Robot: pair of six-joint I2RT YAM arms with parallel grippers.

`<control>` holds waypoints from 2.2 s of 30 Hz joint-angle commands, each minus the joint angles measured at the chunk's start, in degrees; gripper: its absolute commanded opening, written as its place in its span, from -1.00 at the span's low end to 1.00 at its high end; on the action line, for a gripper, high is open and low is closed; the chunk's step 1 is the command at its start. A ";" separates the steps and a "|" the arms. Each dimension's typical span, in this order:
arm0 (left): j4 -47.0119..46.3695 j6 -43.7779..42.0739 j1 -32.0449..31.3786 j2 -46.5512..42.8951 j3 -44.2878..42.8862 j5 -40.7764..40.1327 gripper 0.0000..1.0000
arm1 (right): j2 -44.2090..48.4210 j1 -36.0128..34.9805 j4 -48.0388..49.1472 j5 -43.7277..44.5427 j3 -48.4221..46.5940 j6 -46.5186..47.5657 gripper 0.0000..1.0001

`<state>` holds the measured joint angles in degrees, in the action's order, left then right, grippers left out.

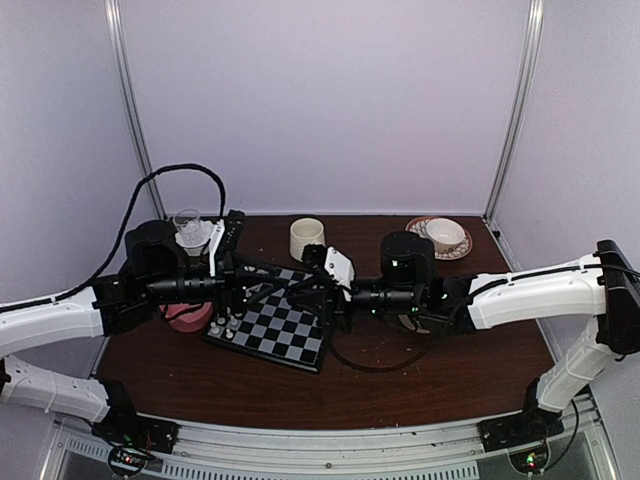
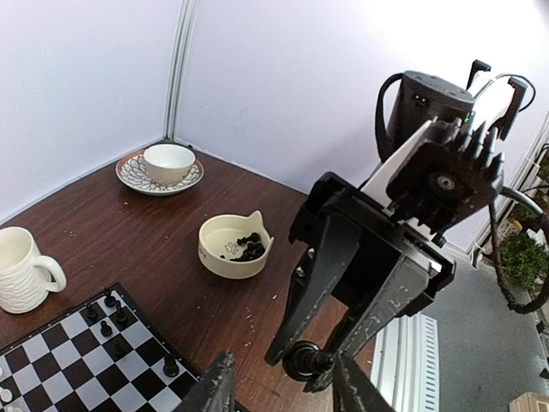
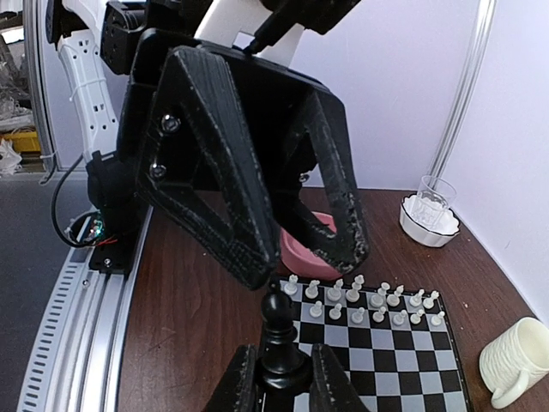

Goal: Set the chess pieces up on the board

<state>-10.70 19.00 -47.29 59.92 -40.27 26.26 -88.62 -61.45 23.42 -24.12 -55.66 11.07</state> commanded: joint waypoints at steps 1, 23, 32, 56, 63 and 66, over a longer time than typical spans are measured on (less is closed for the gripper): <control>-5.56 -0.72 0.27 0.67 0.07 2.39 -0.27 | -0.50 0.19 3.07 -1.26 -0.61 -4.41 -0.89; -3.86 -1.24 0.20 3.87 -2.35 6.74 -0.73 | -2.20 0.19 3.22 -0.56 -1.70 -6.56 -0.90; -2.81 -1.87 0.18 3.81 -2.58 6.29 -1.00 | -2.33 0.19 3.61 -0.52 -1.78 -7.22 -0.83; 0.67 -6.03 0.15 22.93 -15.55 -4.72 -1.00 | 19.38 14.42 -3.99 10.59 16.72 -18.23 0.44; -1.99 -9.23 0.18 35.01 -21.46 -9.34 -1.00 | 20.01 14.93 4.19 18.05 23.92 -18.45 0.41; -3.20 -9.49 0.39 39.88 -23.95 -9.51 -1.00 | 20.75 14.96 5.61 20.33 25.40 -18.37 0.40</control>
<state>-9.69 11.79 -47.20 95.09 -60.71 18.94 -69.43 -46.61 23.55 -9.34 -31.40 -6.09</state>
